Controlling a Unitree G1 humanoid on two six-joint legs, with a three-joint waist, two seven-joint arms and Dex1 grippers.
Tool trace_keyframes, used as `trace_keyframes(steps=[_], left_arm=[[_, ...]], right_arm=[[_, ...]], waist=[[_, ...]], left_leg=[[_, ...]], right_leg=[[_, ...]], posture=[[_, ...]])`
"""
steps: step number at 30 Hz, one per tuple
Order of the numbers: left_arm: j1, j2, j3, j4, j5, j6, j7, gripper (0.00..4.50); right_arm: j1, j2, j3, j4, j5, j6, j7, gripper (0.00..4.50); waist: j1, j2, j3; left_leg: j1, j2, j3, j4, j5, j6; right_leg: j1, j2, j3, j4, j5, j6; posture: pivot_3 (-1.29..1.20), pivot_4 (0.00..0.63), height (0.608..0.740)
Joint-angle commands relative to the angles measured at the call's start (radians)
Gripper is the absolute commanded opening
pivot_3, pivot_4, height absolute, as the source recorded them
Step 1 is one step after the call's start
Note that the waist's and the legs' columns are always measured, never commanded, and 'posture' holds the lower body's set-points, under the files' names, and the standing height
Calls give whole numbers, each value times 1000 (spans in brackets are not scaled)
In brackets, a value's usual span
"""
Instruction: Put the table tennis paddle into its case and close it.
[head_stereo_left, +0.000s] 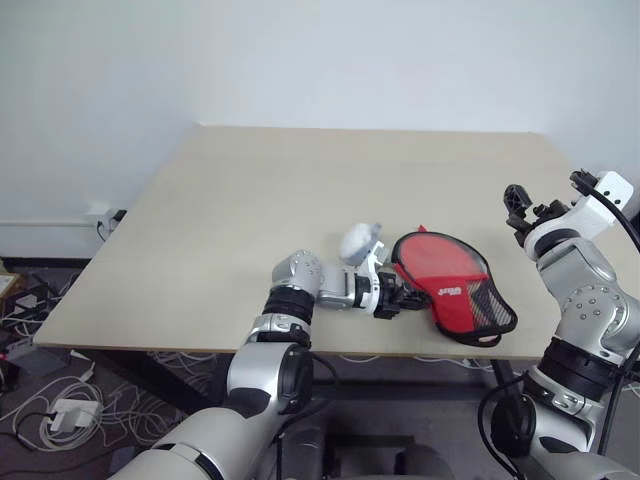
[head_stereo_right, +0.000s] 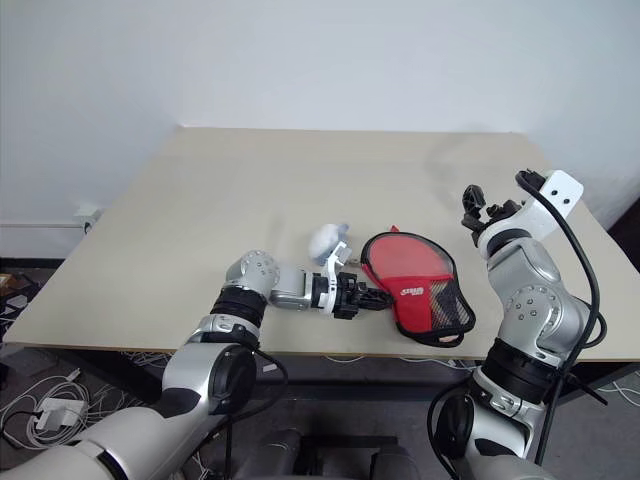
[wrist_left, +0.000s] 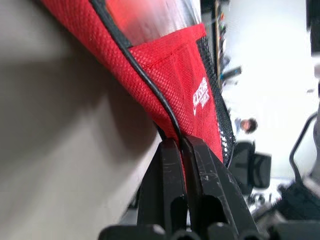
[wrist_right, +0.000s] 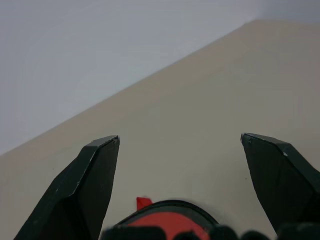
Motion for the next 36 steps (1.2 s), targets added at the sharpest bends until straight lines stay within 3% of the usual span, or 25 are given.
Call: trace_keyframes(steps=[1, 10, 16, 23, 26, 32, 34, 36], left_arm=[[54, 67, -84, -108, -49, 107, 8, 28], [204, 252, -341, -342, -363, 111, 71, 28], [248, 245, -375, -498, -461, 111, 117, 28], [268, 241, -367, -544, -496, 111, 155, 28], [274, 246, -367, -582, -486, 111, 137, 618], [254, 294, -377, -560, -453, 111, 116, 2520], [250, 313, -381, -579, -440, 111, 95, 2520], [262, 441, -486, -732, -349, -61, -31, 2520]], right_arm=[[-4, -8, 7, -41, 24, -16, -9, 4216], [-2, -15, 28, -24, 30, -20, -9, 4216], [-13, -21, 56, -6, 26, -16, -5, 4216], [0, -21, 75, -6, 28, -12, -11, 4216], [7, -23, 79, -9, 29, -8, -9, 4216], [13, -26, 81, -5, 27, -7, -9, 4216], [12, -27, 81, -6, 29, -5, -10, 4216], [16, -34, 91, -4, 27, -6, 2, 4216]], waist=[[-3, 0, 0], [-18, 1, 0], [-16, 1, 0], [-17, 1, 0], [-17, 1, 0], [-18, 1, 0], [-17, 1, 0], [-19, 0, 0]], left_leg=[[0, 0, 0, 0, 0, 0], [1, 1, -1, -3, 1, -3], [1, 1, 0, -3, 1, -3], [1, 1, 0, -3, 2, -3], [1, 1, 0, -3, 2, -3], [1, 1, 0, -3, 2, -3], [1, 1, 0, -3, 2, -3], [1, 1, 0, -3, 2, -3]], right_leg=[[0, 0, 0, 0, 0, 0], [-1, 1, 1, 1, 0, 0], [-1, 0, 1, 0, 0, 0], [0, 1, 1, 0, 0, 0], [0, 1, 1, 0, 0, 0], [0, 1, 1, 0, 0, 0], [0, 1, 1, 0, 0, 0], [0, 1, 1, 0, 0, 0]], posture=[[0, 0, 715], [0, 0, 715], [0, 0, 715], [0, 0, 715], [0, 0, 715], [0, 0, 715], [0, 0, 715], [0, 0, 715]])
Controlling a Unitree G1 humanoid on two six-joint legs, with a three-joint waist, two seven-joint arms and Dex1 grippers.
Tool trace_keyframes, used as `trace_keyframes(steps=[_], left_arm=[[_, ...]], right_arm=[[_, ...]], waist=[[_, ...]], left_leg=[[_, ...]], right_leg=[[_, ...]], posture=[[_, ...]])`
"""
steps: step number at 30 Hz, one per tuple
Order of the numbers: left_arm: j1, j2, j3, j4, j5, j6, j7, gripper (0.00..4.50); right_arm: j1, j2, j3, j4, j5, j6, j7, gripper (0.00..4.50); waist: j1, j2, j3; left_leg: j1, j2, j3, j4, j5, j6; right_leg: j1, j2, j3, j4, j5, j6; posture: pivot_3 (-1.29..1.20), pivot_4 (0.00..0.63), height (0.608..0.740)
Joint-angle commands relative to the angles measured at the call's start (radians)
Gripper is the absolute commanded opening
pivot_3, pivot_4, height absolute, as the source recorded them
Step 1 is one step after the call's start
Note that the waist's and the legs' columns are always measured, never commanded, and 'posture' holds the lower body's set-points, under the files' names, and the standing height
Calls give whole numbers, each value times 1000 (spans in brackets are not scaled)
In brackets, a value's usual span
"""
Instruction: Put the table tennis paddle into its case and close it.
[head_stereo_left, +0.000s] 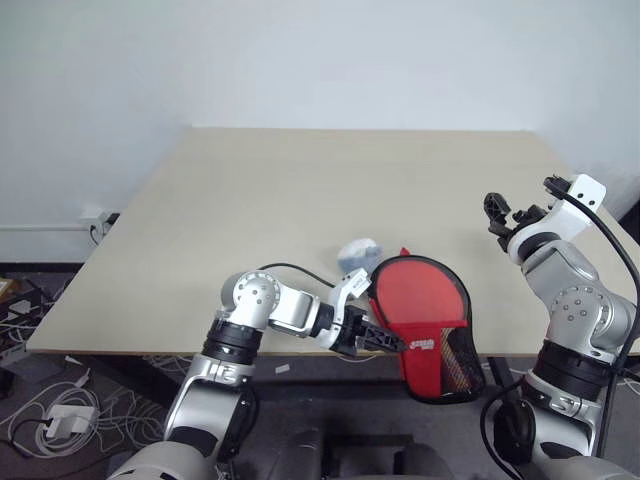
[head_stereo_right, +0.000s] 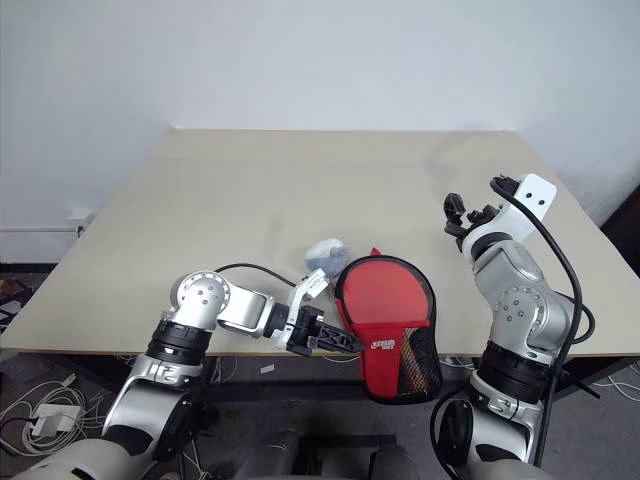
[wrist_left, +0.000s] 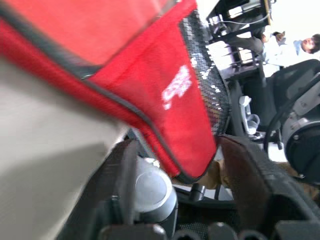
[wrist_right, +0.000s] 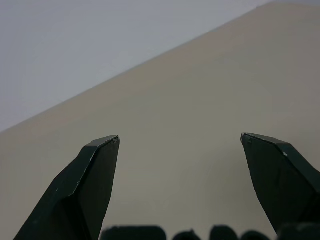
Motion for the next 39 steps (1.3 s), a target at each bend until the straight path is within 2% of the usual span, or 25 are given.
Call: trace_keyframes(steps=[1, 4, 7, 12, 16, 22, 25, 30, 35, 38, 39], left_arm=[[-11, 172, -140, -235, 141, -253, -199, 2520], [16, 255, -219, -330, 300, -559, -335, 2520], [3, 227, -245, -293, 391, -706, -378, 2520], [30, 179, -283, -278, 446, -752, -437, 2520], [43, 153, -259, -274, 464, -743, -426, 2520], [39, 240, -146, -297, 436, -799, -537, 2520], [-5, 282, -94, -236, 463, -851, -571, 2520], [-108, 291, -36, -72, 512, -929, -593, 2541], [-205, 233, -59, 161, 631, -1052, -564, 2541], [-249, 168, -71, 324, 702, -1130, -541, 2541], [-257, 152, -64, 358, 710, -1147, -540, 2900]], right_arm=[[-6, -24, 15, -22, 9, -10, 14, 4216], [-1, -48, 38, -20, 19, 2, 50, 4216], [0, -80, 87, -18, 28, 10, 112, 4216], [-16, -104, 151, -8, 30, 25, 164, 4216], [-7, -118, 186, -13, 50, 60, 209, 4216], [76, -140, 291, -23, 41, 143, 264, 4216], [118, -124, 339, -44, 35, 147, 276, 4216], [168, -102, 384, -36, 9, 123, 279, 2543], [198, -91, 452, -11, -12, 102, 303, 790], [207, -75, 478, 19, -48, 78, 287, 790], [210, -72, 485, 23, -58, 71, 282, 742]], waist=[[-3, 0, 0], [0, 1, 0], [7, 2, 0], [4, 2, 0], [1, 2, 0], [0, 1, 0], [1, 1, 0], [3, 1, 0], [3, 1, 0], [5, 0, 0], [6, 0, 0]], left_leg=[[0, 0, 1, -1, 0, 0], [1, 0, 8, -5, -1, -7], [1, -1, 9, -6, 0, -8], [0, 0, 8, -6, 3, -3], [0, 1, 8, -6, 3, -2], [0, 1, 7, -5, 3, -1], [0, 1, 7, -5, 3, -1], [0, 1, 6, -4, 4, -1], [0, 0, 6, -3, 4, -1], [0, 0, 5, -3, 4, -1], [0, 0, 5, -3, 4, -1]], right_leg=[[-1, 0, 0, 0, 0, 0], [-1, 0, 0, -2, 1, -1], [-1, 0, -4, -4, 1, -1], [0, 1, -4, -4, 1, -2], [1, 1, -4, -4, 1, -2], [1, 1, -4, -4, 1, -2], [1, 1, -4, -3, 1, -2], [0, 0, -6, -4, 1, -1], [1, 0, -7, -4, 1, -1], [1, 1, -7, -4, 1, -1], [1, 1, -8, -4, 1, -1]], posture=[[0, 0, 715], [0, 0, 715], [0, 0, 715], [0, 0, 715], [0, 0, 715], [0, 0, 715], [0, 0, 715], [0, 0, 715], [0, 0, 715], [0, 0, 715], [0, 0, 715]])
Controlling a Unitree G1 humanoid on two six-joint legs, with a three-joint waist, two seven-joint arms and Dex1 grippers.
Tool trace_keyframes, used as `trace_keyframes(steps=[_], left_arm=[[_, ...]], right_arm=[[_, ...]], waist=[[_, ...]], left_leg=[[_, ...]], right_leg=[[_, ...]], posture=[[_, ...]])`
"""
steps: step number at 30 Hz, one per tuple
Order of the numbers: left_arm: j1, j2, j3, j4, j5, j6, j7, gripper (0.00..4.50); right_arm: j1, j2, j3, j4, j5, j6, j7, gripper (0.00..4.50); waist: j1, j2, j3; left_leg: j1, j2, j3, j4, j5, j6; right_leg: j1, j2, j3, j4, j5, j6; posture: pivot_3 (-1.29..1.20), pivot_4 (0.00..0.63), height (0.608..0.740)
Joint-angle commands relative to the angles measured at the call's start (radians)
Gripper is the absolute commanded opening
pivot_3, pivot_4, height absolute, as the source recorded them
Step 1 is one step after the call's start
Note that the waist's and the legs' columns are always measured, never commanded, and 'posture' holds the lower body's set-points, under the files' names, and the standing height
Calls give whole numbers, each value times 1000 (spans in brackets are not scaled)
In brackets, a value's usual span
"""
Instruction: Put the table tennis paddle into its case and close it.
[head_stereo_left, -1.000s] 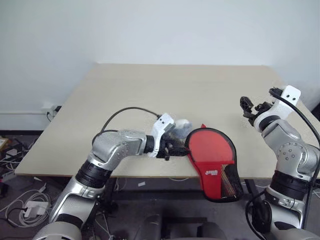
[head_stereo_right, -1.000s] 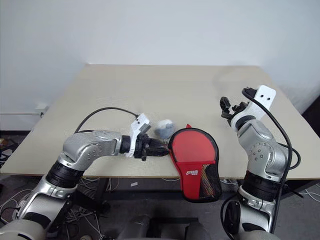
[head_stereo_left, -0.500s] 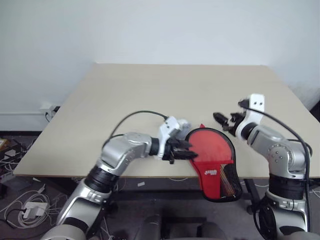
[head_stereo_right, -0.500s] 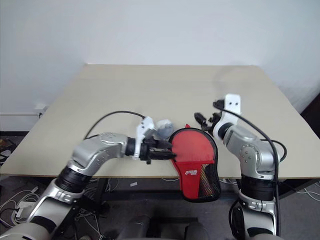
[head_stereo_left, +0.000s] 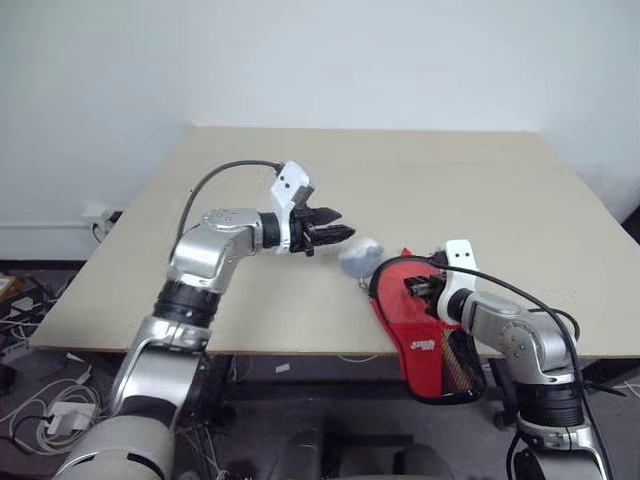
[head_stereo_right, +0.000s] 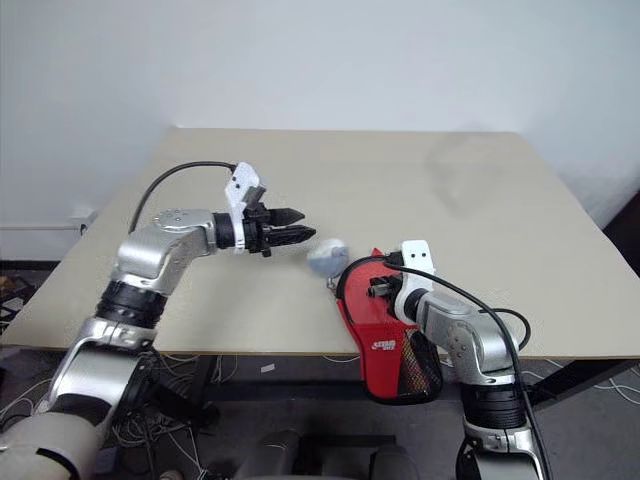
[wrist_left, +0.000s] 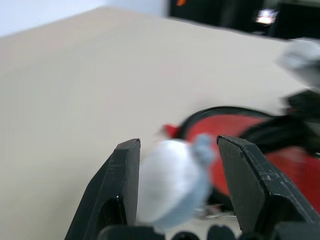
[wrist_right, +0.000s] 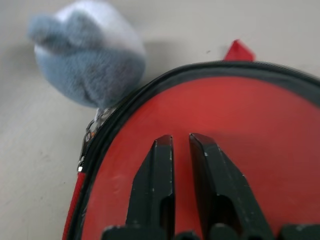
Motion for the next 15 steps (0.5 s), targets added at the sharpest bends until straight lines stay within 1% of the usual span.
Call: trace_keyframes(steps=[1, 5, 9, 15], left_arm=[[-67, -57, 9, 135, 58, -88, 21, 3069], [-88, -101, -12, 240, 99, -146, -48, 4458], [-102, -127, -45, 351, 172, -219, -83, 4487], [-142, -173, -18, 516, 220, -267, -78, 4487]], right_arm=[[1, 9, 20, 6, -43, -47, -8, 742], [10, 29, 29, 10, -57, -57, -5, 742], [17, 35, 38, 12, -75, -63, -2, 742], [17, 45, 39, 19, -102, -73, -8, 742]], waist=[[1, -1, 0], [-2, -2, 1], [-2, -3, 0], [0, -5, 0]], left_leg=[[0, 0, 0, 0, 0, 0], [-1, 0, 0, 1, 0, 0], [-1, 0, 0, 1, 0, 0], [-1, 0, -1, 2, 0, 1]], right_leg=[[0, 0, 0, 0, 0, 0], [0, 0, 0, 0, 0, 0], [0, 0, 0, 1, 0, 0], [0, 0, -1, 1, 0, 0]], posture=[[0, 0, 715], [0, 0, 715], [0, 0, 715], [0, 0, 715]])
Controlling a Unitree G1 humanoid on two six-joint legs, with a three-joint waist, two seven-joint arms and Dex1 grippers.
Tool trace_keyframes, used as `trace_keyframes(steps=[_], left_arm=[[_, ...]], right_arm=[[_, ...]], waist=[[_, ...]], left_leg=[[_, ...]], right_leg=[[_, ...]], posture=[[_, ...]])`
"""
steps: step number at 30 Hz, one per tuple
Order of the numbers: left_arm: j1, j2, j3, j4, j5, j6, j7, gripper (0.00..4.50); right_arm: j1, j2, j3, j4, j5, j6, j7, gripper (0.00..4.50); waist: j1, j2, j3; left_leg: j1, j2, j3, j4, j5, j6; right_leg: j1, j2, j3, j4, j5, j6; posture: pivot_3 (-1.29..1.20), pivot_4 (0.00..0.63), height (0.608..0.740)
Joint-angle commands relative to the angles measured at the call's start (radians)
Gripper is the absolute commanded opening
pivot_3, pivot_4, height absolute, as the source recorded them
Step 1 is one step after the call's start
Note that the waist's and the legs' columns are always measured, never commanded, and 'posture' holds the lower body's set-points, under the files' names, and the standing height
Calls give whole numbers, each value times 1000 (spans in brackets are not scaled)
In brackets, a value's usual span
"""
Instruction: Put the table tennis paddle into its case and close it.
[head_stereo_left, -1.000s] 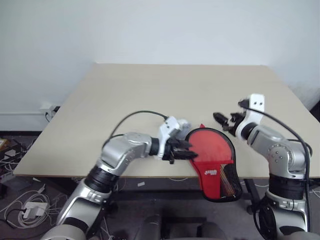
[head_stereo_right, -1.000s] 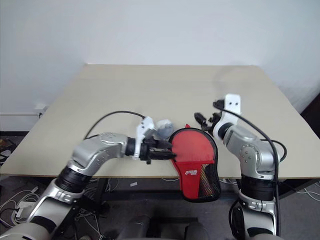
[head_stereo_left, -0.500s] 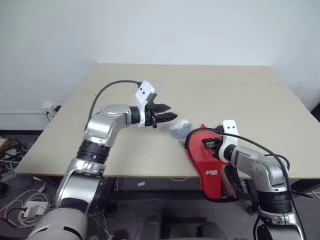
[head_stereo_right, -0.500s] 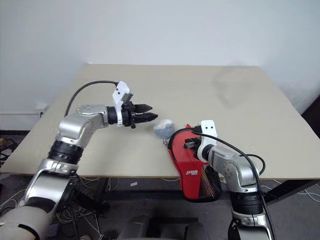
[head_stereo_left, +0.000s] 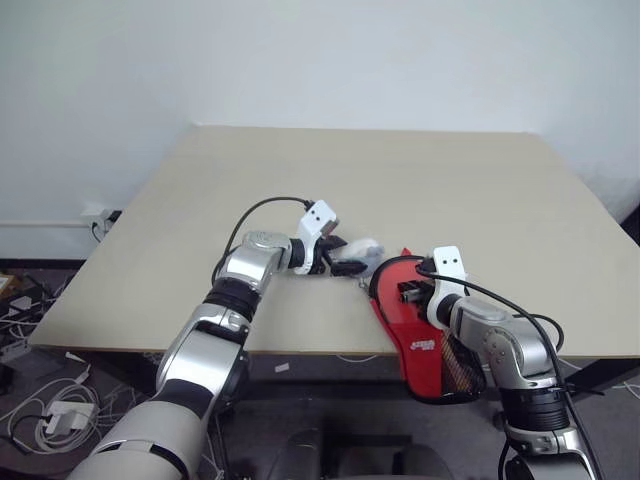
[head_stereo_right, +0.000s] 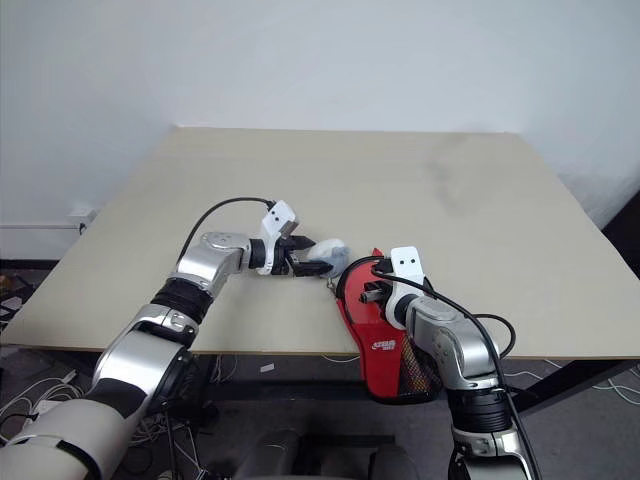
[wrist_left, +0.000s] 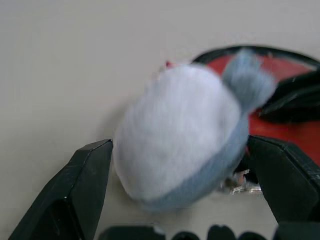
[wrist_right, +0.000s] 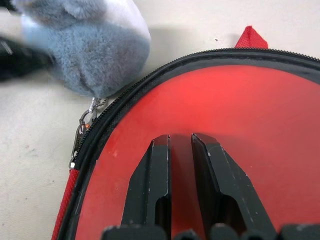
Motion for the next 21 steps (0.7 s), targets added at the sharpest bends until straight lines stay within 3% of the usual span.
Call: trace_keyframes(steps=[1, 4, 7, 17, 19, 21], left_arm=[[-65, -17, 25, 63, 26, -43, 9, 4487], [-86, -38, 44, 131, 38, -55, 36, 4487], [-99, -51, 78, 163, 26, -65, 38, 3918], [-155, -77, 126, 216, 47, -78, 43, 562], [-175, -83, 132, 235, 57, -94, 72, 134], [-204, -89, 137, 268, 70, -111, 125, 4]], right_arm=[[-7, 11, -8, 3, -17, -11, -10, 742], [-10, 10, -13, 17, -38, -19, -20, 742], [-8, 14, -14, 19, -45, -21, -21, 742], [8, 9, 34, 23, -66, 50, -15, 742], [13, 3, 42, 31, -78, 63, -15, 742], [17, 0, 50, 38, -82, 93, -12, 742]], waist=[[0, -1, 0], [1, -2, 0], [2, -2, 0], [2, -3, -1], [3, -3, -1], [4, -3, -1]], left_leg=[[0, 0, 0, 0, 0, 0], [0, 0, 0, 0, -2, 3], [0, 0, -1, 2, -2, 3], [0, 0, -2, 3, -2, 4], [0, 0, -2, 3, -2, 4], [0, 0, -2, 4, -3, 5]], right_leg=[[0, 0, 0, 0, 0, 0], [0, 0, 0, 0, 0, 0], [0, 0, 0, 0, 0, 0], [1, 0, -1, 1, 0, 0], [1, 0, -1, 1, 0, 0], [1, 0, -1, 1, 0, 0]], posture=[[0, 0, 715], [0, 0, 715], [0, 0, 715], [0, 0, 715], [0, 0, 715], [0, 0, 715]])
